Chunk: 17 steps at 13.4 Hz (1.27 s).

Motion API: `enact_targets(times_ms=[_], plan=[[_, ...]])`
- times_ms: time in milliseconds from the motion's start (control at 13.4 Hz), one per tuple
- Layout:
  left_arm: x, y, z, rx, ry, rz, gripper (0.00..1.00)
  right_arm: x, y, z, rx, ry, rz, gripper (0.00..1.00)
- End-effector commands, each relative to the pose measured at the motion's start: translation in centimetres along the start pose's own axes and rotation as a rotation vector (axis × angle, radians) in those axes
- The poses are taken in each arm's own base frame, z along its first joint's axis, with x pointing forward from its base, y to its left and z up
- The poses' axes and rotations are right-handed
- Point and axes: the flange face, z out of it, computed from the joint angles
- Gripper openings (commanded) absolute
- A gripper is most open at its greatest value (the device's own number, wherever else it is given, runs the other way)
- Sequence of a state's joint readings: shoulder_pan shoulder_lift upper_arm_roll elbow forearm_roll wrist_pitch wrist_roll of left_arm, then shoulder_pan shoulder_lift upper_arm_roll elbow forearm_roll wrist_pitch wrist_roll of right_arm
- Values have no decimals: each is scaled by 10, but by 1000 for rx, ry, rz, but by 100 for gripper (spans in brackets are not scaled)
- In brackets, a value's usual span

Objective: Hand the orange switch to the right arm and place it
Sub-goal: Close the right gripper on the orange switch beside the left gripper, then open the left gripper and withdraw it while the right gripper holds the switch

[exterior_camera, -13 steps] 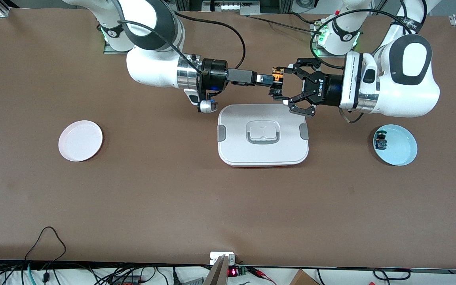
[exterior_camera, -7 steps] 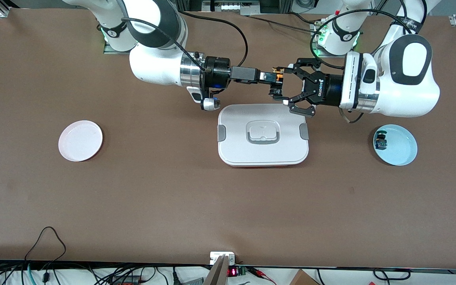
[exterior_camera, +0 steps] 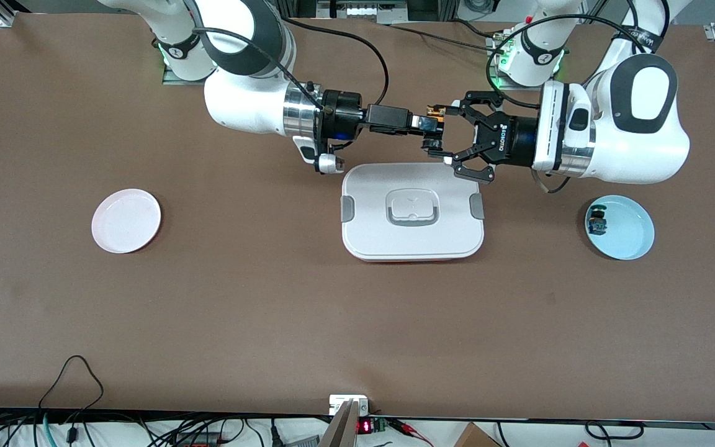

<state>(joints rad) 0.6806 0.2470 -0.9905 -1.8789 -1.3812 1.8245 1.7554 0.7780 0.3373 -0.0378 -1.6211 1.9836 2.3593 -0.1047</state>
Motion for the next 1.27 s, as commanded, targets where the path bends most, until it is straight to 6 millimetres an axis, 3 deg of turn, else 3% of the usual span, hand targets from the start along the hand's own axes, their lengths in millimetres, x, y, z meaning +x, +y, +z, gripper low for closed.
enact_targets(times_ms=[0, 149, 224, 298, 373, 522, 746, 895, 970, 1044, 1119, 1193], plan=[[2, 4, 0, 11, 30, 18, 1, -2, -3, 10, 25, 6, -14, 72], [2, 4, -1, 12, 28, 18, 1, -3, -7, 10, 29, 4, -23, 56], [2, 4, -1, 12, 30, 17, 1, -4, -10, 11, 33, 3, -27, 52], [2, 4, 1, 9, 28, 18, 1, -2, -11, 9, 35, 4, -14, 29], [2, 4, 0, 11, 28, 18, 1, -2, -11, 9, 35, 6, -14, 21], [3, 4, 1, 10, 30, 19, 1, -2, -11, 9, 35, 4, -14, 14], [2, 4, 0, 11, 29, 18, 1, -2, -11, 9, 35, 4, -17, 14], [1, 3, 0, 10, 33, 13, 9, -3, -12, 9, 36, 4, -20, 14], [-2, 1, -2, 7, 42, 3, 21, -3, -12, 9, 36, 4, -24, 14], [-3, 0, -3, 8, 44, 0, 46, -5, -12, 11, 36, 1, -27, 13], [-3, 0, -4, 10, 44, 2, 96, -4, -13, 9, 38, 3, -28, 13], [-3, -1, -8, 15, 46, 1, 100, -4, -13, 9, 38, 3, -29, 13]])
